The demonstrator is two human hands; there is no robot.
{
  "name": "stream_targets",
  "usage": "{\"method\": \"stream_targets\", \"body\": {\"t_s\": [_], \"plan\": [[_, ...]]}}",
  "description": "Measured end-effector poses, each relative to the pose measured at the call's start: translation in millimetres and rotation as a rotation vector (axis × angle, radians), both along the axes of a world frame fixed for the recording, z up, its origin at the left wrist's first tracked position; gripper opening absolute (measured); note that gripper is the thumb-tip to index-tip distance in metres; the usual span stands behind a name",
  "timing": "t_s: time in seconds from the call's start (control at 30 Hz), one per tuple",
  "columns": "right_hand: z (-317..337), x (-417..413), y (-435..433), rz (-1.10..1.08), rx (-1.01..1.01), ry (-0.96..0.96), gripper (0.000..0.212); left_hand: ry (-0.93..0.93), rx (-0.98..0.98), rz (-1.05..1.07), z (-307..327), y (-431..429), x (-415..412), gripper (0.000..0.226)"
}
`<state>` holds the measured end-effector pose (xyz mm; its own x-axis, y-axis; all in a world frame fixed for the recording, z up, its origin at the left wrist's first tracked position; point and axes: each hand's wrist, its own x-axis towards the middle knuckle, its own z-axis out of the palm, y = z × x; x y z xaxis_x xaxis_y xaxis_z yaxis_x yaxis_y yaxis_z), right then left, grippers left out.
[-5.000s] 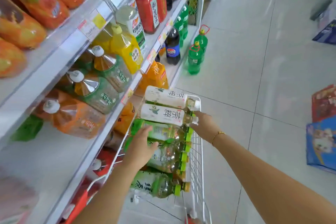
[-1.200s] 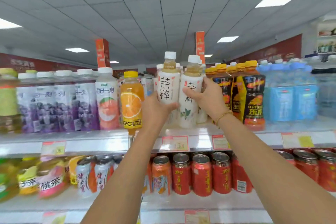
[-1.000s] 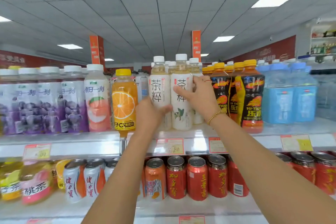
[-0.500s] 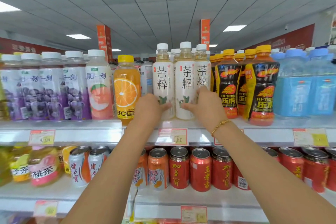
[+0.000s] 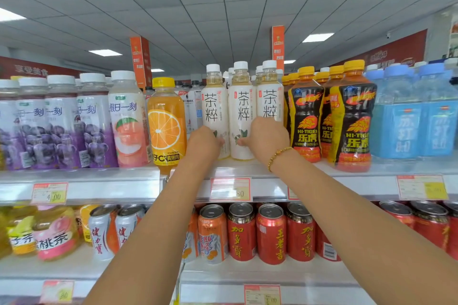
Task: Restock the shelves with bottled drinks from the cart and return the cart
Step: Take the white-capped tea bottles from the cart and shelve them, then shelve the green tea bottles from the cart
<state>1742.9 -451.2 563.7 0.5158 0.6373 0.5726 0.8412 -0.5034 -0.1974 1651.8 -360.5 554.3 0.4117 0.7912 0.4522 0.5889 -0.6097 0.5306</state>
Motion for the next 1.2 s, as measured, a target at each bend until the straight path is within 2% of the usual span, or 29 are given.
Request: {"method": "stream_targets", "body": {"t_s": [0.1,0.27,0.4,0.43,0.5,0.57,0.6,0.67,0.73,0.83,0.97,1.07,1.2], "plan": [[-1.2,1.1,5.5,0.02,0.008,-0.057,0.032,0.024,0.006,0.001,1.8,-0.2,1.5,0.032],[-1.5,4.3,12.0,0.008,0.019,-0.079,0.035,0.023,-0.008,0.004,0.4,2.3,2.6,0.032],[-5.5,7.0,12.4,0.045,0.04,-0.086,0.025,0.054,-0.02,0.01,-0.3,2.0,1.7,0.032],[-5.2,6.8,8.5,0.055,0.051,-0.081,0.032,0.049,-0.002,0.016,-0.9,-0.7,-1.4,0.032],[-3.4,3.9,-7.3,0.073,0.064,-0.073,0.045,-0.081,0.124,-0.008,-5.0,-9.7,-11.5,0.03],[-1.7,-0.4,-34.9,0.113,0.121,-0.084,0.043,-0.374,0.243,-0.152,-14.8,-32.2,-25.4,0.027],[-3.2,-3.2,-52.1,0.13,0.167,-0.098,0.041,-0.498,0.257,-0.252,-21.7,-48.8,-31.9,0.03],[-13.7,-9.8,-90.3,0.138,0.255,-0.116,0.04,-0.585,0.207,-0.432,-43.1,-83.1,-38.7,0.046],[-33.9,-15.5,-129.2,0.13,0.296,-0.1,0.036,-0.549,0.133,-0.601,-73.8,-110.8,-36.3,0.055],[-85.0,-12.0,-179.4,0.056,0.244,-0.001,0.033,-0.45,0.015,-0.832,-130.1,-141.1,-20.0,0.053],[-180.0,11.9,-241.1,-0.169,0.14,0.236,0.026,-0.253,-0.24,-1.029,-208.8,-182.3,15.8,0.036],[-263.0,35.5,-302.5,-0.404,0.093,0.44,0.009,-0.076,-0.439,-1.122,-270.7,-219.7,43.8,0.019],[-355.5,45.7,-399.4,-0.711,0.111,0.684,0.025,0.139,-0.539,-1.188,-344.7,-273.0,73.3,0.03]]}}
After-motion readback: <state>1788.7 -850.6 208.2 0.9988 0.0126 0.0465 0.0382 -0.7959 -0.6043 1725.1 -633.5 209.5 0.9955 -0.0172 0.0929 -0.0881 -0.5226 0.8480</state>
